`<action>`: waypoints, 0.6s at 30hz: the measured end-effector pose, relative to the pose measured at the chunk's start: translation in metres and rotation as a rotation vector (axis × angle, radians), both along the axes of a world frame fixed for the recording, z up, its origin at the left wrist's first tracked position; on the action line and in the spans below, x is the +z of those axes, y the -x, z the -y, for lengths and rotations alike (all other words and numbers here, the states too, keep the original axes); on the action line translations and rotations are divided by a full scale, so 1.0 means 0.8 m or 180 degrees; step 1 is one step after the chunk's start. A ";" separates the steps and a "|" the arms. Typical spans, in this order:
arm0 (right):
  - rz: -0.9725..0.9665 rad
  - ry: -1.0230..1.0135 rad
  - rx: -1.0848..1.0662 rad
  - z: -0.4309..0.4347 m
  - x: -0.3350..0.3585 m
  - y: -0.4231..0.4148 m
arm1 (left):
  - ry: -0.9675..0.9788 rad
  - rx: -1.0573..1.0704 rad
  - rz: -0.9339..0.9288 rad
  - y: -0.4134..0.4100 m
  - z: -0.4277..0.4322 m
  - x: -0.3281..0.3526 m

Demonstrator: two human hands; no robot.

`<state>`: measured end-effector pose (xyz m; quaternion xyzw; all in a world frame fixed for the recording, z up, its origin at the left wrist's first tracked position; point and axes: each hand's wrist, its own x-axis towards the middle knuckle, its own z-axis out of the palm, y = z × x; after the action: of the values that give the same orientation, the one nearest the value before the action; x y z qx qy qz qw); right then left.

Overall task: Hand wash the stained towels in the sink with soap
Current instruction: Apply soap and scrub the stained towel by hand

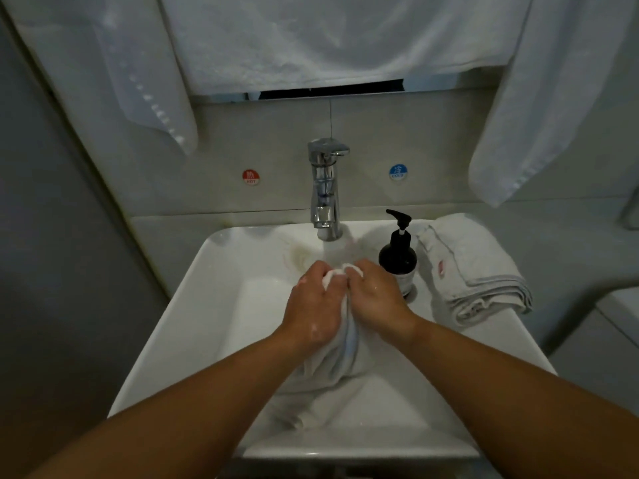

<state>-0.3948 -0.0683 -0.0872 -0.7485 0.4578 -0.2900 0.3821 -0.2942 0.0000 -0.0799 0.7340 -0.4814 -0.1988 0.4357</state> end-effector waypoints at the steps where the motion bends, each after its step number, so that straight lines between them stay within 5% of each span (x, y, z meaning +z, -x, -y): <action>1: -0.0127 -0.0129 0.0099 -0.005 -0.006 0.002 | 0.0123 0.0025 -0.0042 0.000 0.001 0.002; 5: -0.0020 0.0205 0.0445 -0.023 0.000 -0.003 | -0.0252 0.0644 -0.0191 -0.030 0.011 -0.004; 8: 0.0366 0.0393 0.0206 -0.005 0.009 -0.010 | -0.0311 0.0455 -0.0136 -0.025 0.007 -0.009; 13: -0.0475 -0.0265 0.0471 0.005 -0.020 0.001 | -0.0004 0.0133 0.0054 -0.008 0.005 -0.005; 18: 0.0229 0.0232 0.0484 -0.006 0.000 -0.005 | -0.0450 0.0571 -0.0196 -0.023 0.006 -0.018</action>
<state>-0.3908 -0.0635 -0.0870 -0.7836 0.3747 -0.3034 0.3917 -0.2760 -0.0044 -0.0945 0.7966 -0.3850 -0.2150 0.4135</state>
